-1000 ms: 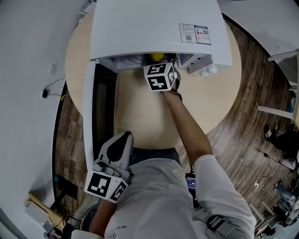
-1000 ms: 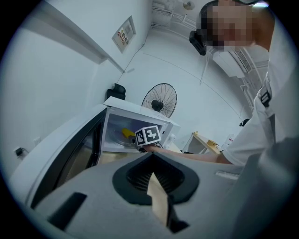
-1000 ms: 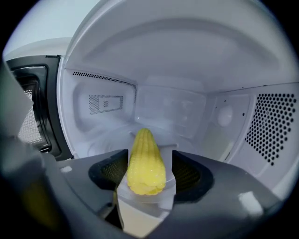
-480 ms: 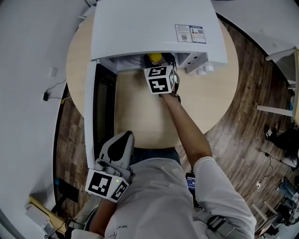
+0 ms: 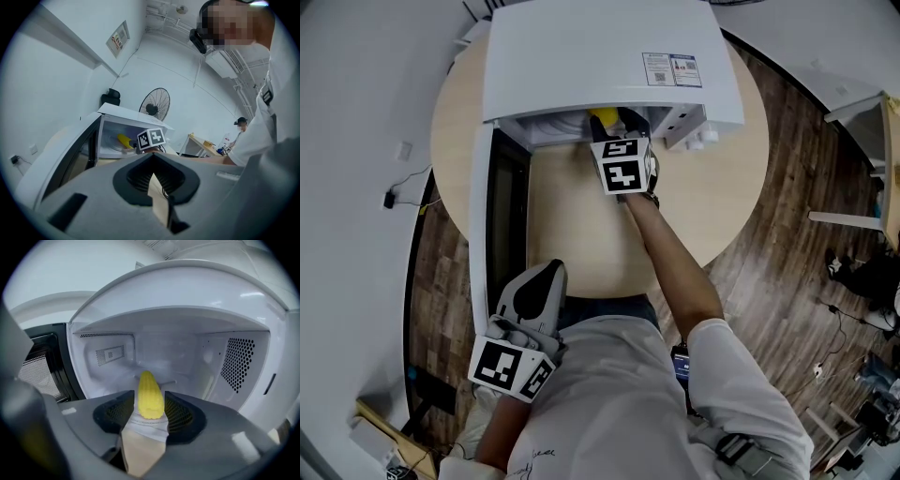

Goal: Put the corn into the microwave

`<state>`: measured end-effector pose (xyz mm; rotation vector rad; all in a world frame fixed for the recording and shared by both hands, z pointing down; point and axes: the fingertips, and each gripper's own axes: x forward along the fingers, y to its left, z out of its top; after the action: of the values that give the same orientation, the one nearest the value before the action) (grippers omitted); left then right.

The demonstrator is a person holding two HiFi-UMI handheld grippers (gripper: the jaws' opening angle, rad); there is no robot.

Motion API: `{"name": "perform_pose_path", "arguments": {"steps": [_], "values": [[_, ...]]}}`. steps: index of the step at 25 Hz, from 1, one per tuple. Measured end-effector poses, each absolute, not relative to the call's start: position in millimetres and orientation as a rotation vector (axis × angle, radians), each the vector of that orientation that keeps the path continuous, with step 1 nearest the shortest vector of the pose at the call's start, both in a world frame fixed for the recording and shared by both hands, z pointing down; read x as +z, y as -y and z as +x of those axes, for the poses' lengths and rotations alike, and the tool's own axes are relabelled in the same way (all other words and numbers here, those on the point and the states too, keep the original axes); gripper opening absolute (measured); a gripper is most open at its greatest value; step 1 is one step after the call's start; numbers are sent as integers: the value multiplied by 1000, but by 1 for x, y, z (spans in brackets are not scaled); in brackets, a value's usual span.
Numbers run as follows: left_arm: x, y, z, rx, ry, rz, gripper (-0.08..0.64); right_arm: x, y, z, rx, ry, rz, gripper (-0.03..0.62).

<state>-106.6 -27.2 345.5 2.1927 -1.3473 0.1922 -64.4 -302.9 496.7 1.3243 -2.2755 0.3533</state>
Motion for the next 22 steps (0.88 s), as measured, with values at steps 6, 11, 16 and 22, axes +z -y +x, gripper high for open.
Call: {"name": "perform_pose_path", "arguments": {"steps": [6, 11, 16, 22], "values": [[343, 27, -108, 178, 1347, 2207, -9, 489, 292, -58, 373, 2283, 1320, 189], [341, 26, -109, 166, 1347, 2216, -9, 475, 281, -49, 381, 2298, 1363, 146], [336, 24, -109, 150, 1346, 2227, -9, 464, 270, -41, 420, 2311, 1372, 141], [331, 24, -108, 125, 1339, 2255, -9, 456, 258, -28, 483, 2328, 1386, 104]]}}
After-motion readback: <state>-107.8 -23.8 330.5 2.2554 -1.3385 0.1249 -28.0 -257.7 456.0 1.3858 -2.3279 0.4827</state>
